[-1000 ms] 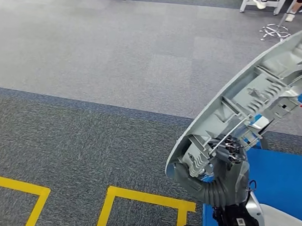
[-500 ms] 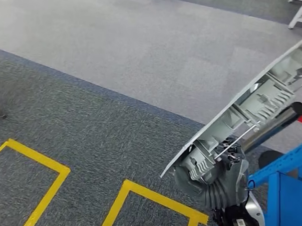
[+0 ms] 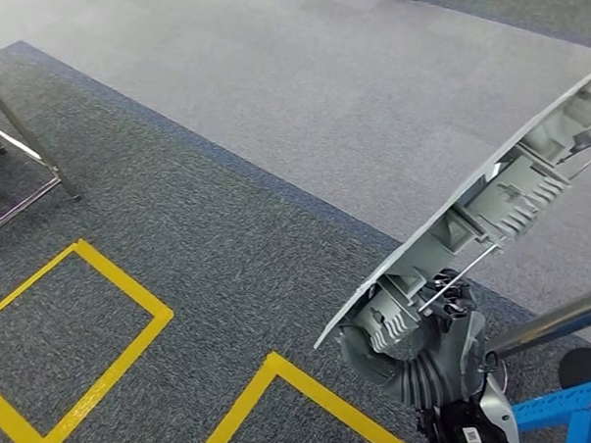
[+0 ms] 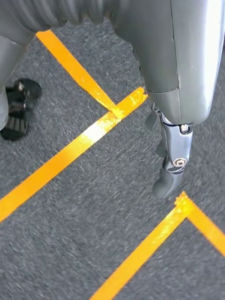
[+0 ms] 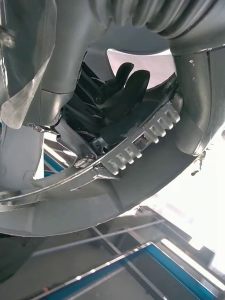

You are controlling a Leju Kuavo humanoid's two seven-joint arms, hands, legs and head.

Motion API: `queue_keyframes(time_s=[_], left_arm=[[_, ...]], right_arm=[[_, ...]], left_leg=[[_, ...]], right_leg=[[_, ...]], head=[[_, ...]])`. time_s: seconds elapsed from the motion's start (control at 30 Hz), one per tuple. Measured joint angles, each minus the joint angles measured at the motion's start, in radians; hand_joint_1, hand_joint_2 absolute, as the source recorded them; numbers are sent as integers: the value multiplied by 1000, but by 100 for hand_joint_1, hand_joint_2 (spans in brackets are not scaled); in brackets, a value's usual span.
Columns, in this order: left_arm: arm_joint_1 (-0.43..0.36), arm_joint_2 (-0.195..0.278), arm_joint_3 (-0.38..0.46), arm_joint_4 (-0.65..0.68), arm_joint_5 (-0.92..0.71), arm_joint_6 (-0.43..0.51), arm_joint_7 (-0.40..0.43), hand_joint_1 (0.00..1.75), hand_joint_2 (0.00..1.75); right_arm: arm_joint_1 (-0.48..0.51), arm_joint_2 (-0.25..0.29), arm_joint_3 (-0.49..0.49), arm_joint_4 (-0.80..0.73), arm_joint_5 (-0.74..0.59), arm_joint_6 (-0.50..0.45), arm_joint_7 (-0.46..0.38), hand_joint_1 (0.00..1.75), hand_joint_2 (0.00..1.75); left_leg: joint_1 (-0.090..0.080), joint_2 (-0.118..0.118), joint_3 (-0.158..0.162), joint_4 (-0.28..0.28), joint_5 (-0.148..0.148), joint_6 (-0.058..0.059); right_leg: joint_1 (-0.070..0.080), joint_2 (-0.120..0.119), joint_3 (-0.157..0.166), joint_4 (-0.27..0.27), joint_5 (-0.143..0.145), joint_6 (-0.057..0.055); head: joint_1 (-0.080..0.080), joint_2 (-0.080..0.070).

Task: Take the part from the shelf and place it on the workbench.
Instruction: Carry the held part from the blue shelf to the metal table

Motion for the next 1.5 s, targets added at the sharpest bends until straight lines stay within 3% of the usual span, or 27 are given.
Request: queue_keyframes(time_s=[0.07,0.1,0.17,0.23,0.3,0.37,0.43,0.5,0.57,0.6,0.63,0.67,0.73,0.8,0.87,0.9,0.97,1.03,1.1,1.13,1.2,1.27,1.33,1.37,1.4,1.43,1.5], left_arm=[[-1,-1,0,0,0,0,0,0,175],[0,-1,0,1,0,0,0,0,175],[4,-1,0,1,1,1,0,0,175],[4,1,0,1,2,1,0,0,175],[2,3,0,1,2,2,-1,0,175],[4,4,-1,1,3,3,-1,0,175],[6,3,-1,1,4,4,-2,0,175],[3,3,-1,1,4,5,-3,0,175],[1,2,-2,1,4,5,-3,0,175],[1,1,-2,2,4,5,-3,0,175],[1,1,-2,2,4,5,-3,0,175],[1,0,-2,2,4,5,-3,0,175],[0,-2,-2,2,4,5,-3,0,175],[0,-3,-2,2,5,6,-3,0,175],[4,-3,-2,2,6,6,-3,0,175],[6,-4,-2,2,6,6,-3,0,175],[5,-4,-2,2,6,7,-3,0,175],[0,-6,-3,2,6,8,-3,0,175],[-1,-10,-4,3,6,10,-3,0,175],[0,-11,-4,3,6,11,-3,0,175],[2,-12,-4,3,6,14,-3,0,175],[0,-12,-5,3,6,15,-4,0,175],[-2,-11,-6,3,6,16,-4,0,175],[-1,-11,-6,3,6,16,-4,0,175],[1,-11,-6,3,6,16,-4,0,175],[2,-12,-6,3,6,17,-4,0,175],[1,-13,-7,3,6,17,-4,0,175]], right_arm=[[1,0,0,0,0,0,1,175,175],[2,0,1,0,0,0,1,175,175],[2,0,1,0,0,-1,1,175,175],[2,0,0,0,-1,-3,1,175,175],[3,0,-1,0,-3,-7,1,175,175],[4,0,-2,0,-6,-9,2,175,175],[4,0,-5,0,-9,-11,2,175,175],[7,0,-9,0,-10,-12,2,175,175],[11,0,-12,0,-10,-13,3,175,175],[13,0,-12,0,-11,-13,3,175,175],[15,0,-13,0,-11,-13,3,175,175],[16,0,-14,0,-12,-13,3,175,175],[18,0,-17,1,-14,-14,3,175,175],[20,0,-21,0,-17,-16,3,175,175],[23,0,-24,-1,-20,-17,3,175,175],[23,0,-25,-1,-21,-17,3,175,175],[28,0,-30,-3,-21,-18,2,175,175],[39,0,-38,-5,-24,-21,1,175,175],[50,0,-45,-5,-30,-22,-1,175,175],[54,0,-48,-5,-33,-21,-2,175,175],[60,0,-53,-6,-36,-21,-6,175,175],[62,0,-58,-8,-37,-19,-8,175,175],[64,0,-63,-10,-37,-18,-10,175,175],[65,0,-64,-11,-37,-18,-10,175,175],[65,-1,-65,-12,-37,-18,-10,175,175],[65,-1,-66,-13,-37,-18,-11,175,175],[67,-1,-68,-15,-37,-18,-12,175,175]], left_leg=[[0,14,-61,114,-38,-2],[0,16,-71,130,-31,-1],[-3,27,-33,43,35,7],[-16,78,31,-89,91,24],[-29,113,54,-144,98,37],[-30,94,52,-152,99,46],[-23,71,58,-163,105,56],[-17,47,63,-169,107,64],[-16,19,63,-168,105,66],[-16,5,65,-168,105,66],[-15,-10,67,-167,104,65],[-14,-25,70,-166,102,63],[-12,-52,71,-160,97,54],[-10,-74,62,-154,96,42],[-7,-91,54,-153,100,30],[-7,-84,52,-150,97,24],[-9,-36,30,-98,66,13],[-8,9,-28,27,7,5],[-5,16,-78,124,-21,1],[-5,18,-78,122,-8,2],[-7,35,-24,13,60,9],[-19,87,37,-109,101,23],[-30,111,50,-144,97,35],[-31,100,49,-149,97,40],[-28,88,50,-154,99,44],[-25,76,54,-159,101,50],[-17,52,60,-167,105,60]], right_leg=[[4,-33,6,0,-7,-4],[6,-47,10,0,-10,-4],[9,-75,21,0,-18,-3],[13,-99,32,0,-27,2],[18,-121,35,1,-33,9],[20,-140,38,-1,-38,19],[15,-101,28,25,-59,29],[10,-36,-25,133,-111,36],[10,-16,-98,261,-152,42],[10,-14,-118,284,-147,43],[9,-13,-119,269,-121,44],[8,-7,-99,214,-79,44],[2,32,-40,79,-16,42],[-1,62,-6,15,-7,35],[1,51,-1,9,-10,24],[1,40,1,7,-9,18],[-1,14,9,3,-11,5],[2,-16,15,2,-16,-3],[4,-44,19,2,-21,-5],[4,-55,21,2,-24,-5],[6,-79,31,2,-31,-2],[10,-100,40,2,-38,5],[15,-121,43,1,-44,14],[17,-133,46,-2,-46,20],[16,-133,49,-2,-50,26],[14,-114,46,8,-60,31],[9,-51,6,90,-105,39]], head=[[-1,0],[-1,0],[-1,0],[-1,0],[0,0],[0,0],[2,0],[6,0],[8,0],[8,0],[8,0],[8,0],[8,0],[7,0],[6,0],[5,0],[-2,0],[-9,0],[-9,0],[-9,0],[-9,0],[-9,0],[-8,0],[-8,0],[-7,0],[-6,0],[-1,0]])
